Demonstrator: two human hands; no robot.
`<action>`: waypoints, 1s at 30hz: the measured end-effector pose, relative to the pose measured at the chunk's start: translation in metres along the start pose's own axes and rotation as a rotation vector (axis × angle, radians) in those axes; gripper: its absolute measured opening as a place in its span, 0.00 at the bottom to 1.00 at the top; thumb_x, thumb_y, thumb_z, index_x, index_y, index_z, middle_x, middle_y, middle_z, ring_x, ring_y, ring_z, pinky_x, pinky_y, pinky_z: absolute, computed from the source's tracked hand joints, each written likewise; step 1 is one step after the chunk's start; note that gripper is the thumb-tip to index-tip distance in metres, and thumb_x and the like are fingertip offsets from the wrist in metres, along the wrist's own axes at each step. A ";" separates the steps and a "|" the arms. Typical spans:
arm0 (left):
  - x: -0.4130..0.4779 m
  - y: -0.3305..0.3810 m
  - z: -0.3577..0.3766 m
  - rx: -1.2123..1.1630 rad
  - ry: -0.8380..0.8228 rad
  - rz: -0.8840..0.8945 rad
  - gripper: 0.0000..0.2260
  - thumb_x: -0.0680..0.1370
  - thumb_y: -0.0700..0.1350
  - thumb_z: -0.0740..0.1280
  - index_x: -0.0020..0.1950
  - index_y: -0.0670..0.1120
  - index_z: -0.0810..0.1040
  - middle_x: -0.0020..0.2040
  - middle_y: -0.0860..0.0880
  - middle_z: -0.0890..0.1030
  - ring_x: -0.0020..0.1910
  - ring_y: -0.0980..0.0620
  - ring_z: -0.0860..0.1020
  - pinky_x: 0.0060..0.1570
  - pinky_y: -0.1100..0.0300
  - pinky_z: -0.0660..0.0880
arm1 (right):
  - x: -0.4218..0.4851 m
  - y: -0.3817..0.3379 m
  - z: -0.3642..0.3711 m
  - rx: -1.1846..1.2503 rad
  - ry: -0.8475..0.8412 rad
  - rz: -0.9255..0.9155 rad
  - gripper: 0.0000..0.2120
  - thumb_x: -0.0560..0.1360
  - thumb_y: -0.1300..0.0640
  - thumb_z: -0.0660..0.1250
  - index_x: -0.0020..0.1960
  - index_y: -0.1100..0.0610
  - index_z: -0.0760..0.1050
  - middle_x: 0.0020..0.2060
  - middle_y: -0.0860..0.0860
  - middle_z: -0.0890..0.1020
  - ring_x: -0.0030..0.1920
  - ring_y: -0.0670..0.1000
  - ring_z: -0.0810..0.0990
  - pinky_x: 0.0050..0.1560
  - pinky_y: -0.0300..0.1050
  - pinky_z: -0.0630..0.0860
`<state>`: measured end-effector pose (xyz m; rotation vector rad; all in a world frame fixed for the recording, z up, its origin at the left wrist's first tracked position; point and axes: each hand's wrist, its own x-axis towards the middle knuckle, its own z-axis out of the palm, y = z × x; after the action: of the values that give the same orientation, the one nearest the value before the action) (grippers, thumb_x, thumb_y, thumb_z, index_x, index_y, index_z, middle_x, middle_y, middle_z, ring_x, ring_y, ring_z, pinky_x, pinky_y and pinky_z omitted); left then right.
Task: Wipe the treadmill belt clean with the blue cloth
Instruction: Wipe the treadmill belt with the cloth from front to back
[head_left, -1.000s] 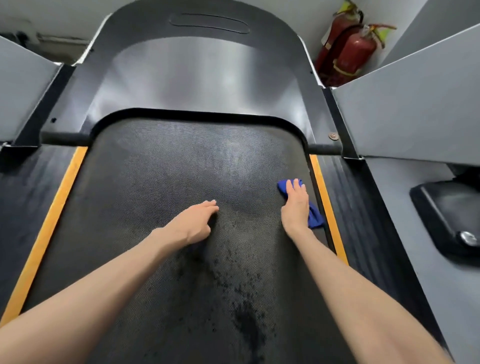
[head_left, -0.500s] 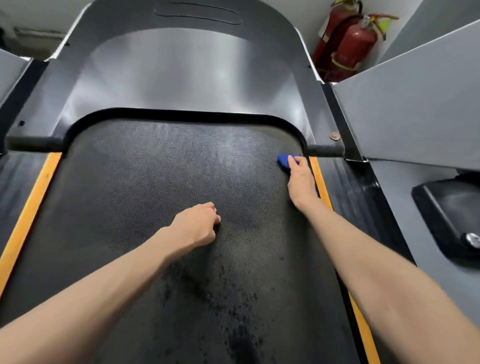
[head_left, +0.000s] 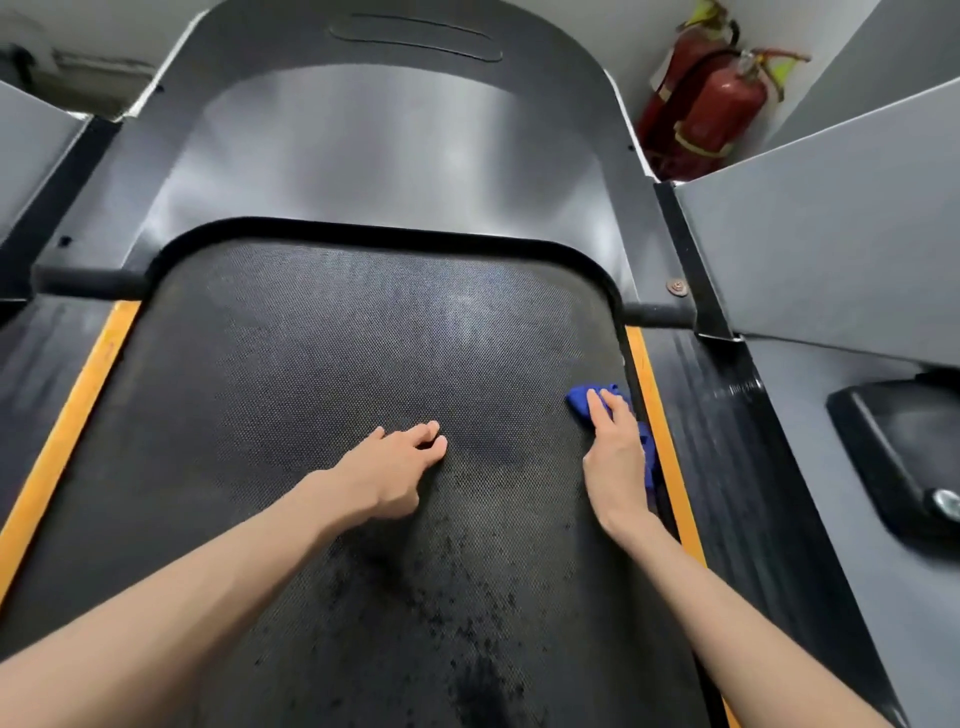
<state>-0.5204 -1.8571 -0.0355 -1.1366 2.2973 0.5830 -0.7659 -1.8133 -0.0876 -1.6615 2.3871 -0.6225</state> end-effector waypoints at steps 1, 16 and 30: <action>-0.002 0.002 0.002 -0.001 0.022 -0.012 0.33 0.75 0.38 0.56 0.77 0.49 0.48 0.78 0.50 0.45 0.76 0.50 0.52 0.73 0.46 0.46 | 0.012 -0.002 0.002 -0.003 0.015 0.006 0.30 0.69 0.78 0.57 0.70 0.64 0.64 0.69 0.60 0.66 0.71 0.57 0.63 0.72 0.47 0.58; -0.004 0.008 0.009 -0.067 0.117 -0.070 0.33 0.74 0.36 0.57 0.77 0.48 0.50 0.78 0.49 0.46 0.76 0.51 0.50 0.73 0.44 0.42 | -0.013 0.007 -0.003 0.108 0.013 -0.080 0.23 0.74 0.72 0.58 0.67 0.59 0.71 0.68 0.55 0.71 0.70 0.53 0.66 0.69 0.45 0.62; -0.038 0.023 0.023 0.038 0.151 -0.092 0.29 0.77 0.41 0.56 0.77 0.44 0.50 0.78 0.48 0.47 0.76 0.52 0.50 0.73 0.48 0.44 | -0.007 -0.009 0.000 0.084 -0.006 -0.003 0.28 0.72 0.76 0.56 0.71 0.61 0.64 0.71 0.57 0.65 0.73 0.55 0.60 0.73 0.43 0.54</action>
<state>-0.5133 -1.8083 -0.0269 -1.3005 2.3559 0.4297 -0.7553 -1.8092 -0.0842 -1.6303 2.3213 -0.7062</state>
